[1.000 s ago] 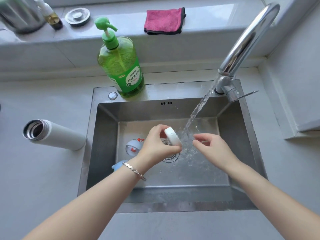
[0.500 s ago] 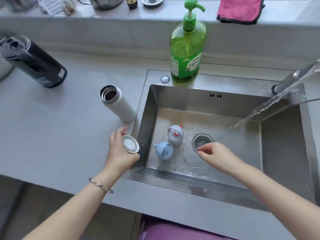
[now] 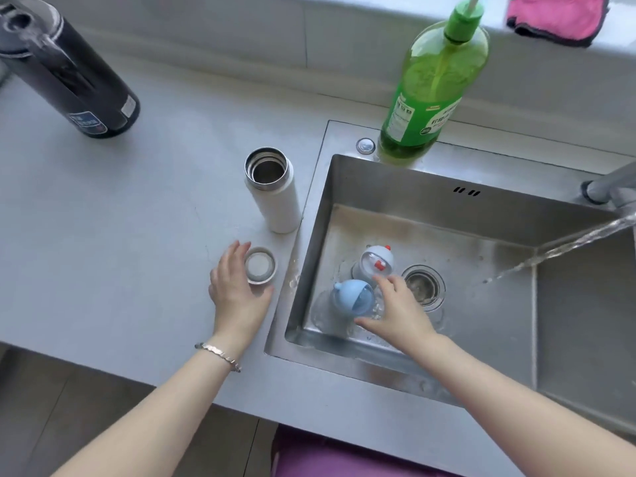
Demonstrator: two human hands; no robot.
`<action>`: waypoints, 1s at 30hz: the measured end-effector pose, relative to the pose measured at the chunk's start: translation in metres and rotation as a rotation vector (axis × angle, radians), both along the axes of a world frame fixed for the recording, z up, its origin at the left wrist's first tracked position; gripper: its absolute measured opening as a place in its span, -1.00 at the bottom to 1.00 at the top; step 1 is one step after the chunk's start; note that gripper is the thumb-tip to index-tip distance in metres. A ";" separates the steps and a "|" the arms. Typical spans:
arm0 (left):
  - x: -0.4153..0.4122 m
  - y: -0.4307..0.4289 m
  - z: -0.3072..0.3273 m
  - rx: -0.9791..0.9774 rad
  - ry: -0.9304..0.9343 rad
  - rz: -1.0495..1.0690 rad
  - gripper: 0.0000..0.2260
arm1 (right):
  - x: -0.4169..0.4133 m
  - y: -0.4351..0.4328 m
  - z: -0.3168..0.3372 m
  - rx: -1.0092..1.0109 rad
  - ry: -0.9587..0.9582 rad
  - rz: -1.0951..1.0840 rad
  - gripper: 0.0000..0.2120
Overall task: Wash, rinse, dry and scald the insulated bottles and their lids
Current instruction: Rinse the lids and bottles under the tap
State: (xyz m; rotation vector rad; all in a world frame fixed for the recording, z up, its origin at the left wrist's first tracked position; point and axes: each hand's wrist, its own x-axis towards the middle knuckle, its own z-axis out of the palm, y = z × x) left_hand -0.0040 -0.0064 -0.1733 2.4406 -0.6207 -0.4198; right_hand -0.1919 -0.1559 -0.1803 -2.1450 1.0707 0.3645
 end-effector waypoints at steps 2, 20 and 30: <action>-0.012 0.005 0.009 -0.082 -0.026 -0.062 -0.43 | 0.014 0.007 -0.016 -0.024 0.075 0.055 -0.18; -0.060 -0.049 0.043 -0.217 0.478 -0.503 -0.41 | -0.022 -0.016 0.047 0.416 -0.579 -0.647 -0.53; -0.168 -0.208 0.077 -0.140 0.731 -0.796 -0.18 | -0.115 -0.096 0.094 0.431 -0.607 -0.731 -0.71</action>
